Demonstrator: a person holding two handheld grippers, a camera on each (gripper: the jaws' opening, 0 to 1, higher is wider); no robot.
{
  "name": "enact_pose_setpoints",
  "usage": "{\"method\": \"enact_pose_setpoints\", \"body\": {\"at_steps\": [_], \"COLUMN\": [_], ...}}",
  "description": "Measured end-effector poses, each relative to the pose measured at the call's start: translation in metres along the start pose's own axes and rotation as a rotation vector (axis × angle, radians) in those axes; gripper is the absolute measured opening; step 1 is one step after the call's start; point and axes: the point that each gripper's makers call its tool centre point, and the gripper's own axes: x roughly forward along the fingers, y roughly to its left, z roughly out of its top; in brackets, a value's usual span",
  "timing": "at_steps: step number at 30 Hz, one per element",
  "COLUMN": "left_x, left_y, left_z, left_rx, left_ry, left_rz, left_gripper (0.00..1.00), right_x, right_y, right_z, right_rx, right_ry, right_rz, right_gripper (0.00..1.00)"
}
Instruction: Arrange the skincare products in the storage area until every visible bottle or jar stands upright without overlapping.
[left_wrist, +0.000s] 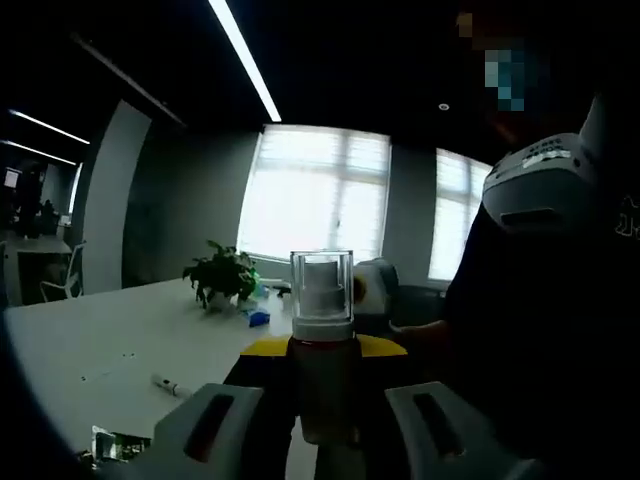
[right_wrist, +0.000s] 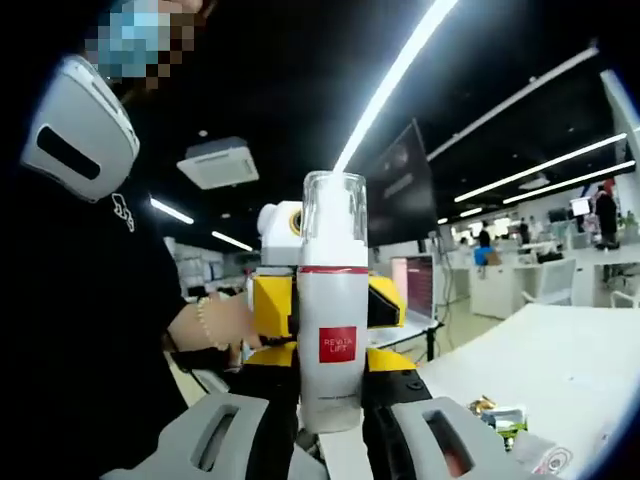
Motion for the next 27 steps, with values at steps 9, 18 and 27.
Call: {"method": "enact_pose_setpoints", "body": {"at_steps": [9, 18, 27], "left_x": [0.003, -0.002, -0.007], "left_y": [0.037, 0.08, 0.086], "left_z": [0.002, -0.004, -0.007], "left_rx": [0.037, -0.071, -0.086], "left_ry": [-0.027, -0.135, -0.163], "left_rz": [0.239, 0.592, 0.752], "left_gripper": [0.21, 0.16, 0.16], "right_x": [-0.009, -0.021, -0.02], "right_y": [-0.044, -0.097, -0.102], "right_z": [0.004, -0.01, -0.016], "right_rx": [-0.085, -0.249, -0.383], "right_ry": [0.011, 0.179, 0.221], "right_rz": [-0.29, -0.677, -0.761], "right_gripper": [0.15, 0.15, 0.15]}}
